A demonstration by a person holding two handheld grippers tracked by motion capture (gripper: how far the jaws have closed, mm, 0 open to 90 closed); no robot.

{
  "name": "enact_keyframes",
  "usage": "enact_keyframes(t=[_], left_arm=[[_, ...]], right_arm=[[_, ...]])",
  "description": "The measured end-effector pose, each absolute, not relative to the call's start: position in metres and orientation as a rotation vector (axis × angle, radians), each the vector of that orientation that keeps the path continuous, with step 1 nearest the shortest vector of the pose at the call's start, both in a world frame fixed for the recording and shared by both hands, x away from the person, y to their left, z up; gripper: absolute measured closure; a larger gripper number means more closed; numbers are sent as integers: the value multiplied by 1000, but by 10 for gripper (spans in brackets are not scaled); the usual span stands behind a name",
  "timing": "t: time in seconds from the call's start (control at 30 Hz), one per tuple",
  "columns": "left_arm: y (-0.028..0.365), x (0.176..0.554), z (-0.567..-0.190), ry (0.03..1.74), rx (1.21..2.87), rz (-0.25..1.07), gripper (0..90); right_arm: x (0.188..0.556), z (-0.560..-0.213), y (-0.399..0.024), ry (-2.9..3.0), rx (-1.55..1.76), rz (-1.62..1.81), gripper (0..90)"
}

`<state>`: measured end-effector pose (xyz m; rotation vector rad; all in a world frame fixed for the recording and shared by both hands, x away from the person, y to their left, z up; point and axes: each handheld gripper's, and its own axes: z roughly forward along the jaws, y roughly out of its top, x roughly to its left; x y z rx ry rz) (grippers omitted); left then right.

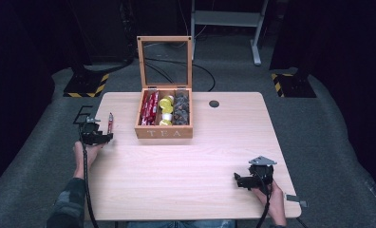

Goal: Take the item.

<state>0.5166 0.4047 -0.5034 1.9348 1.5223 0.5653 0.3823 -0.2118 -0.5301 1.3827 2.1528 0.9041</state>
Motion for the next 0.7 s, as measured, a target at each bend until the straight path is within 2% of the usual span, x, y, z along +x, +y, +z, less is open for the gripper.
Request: enact_keyframes(t=[0.2,0.4,0.7], left_arm=[[402,510,-493,1502,1948,558,280],[395,497,-482,1445,1941,561,192],[384,477,-462,1358,1953,585,149]], right_arm=[[382,-530,-212,2153,1383,904,0],[382,-530,-212,2153,1382,904,0],[382,-530,-212,2153,1383,904,0]])
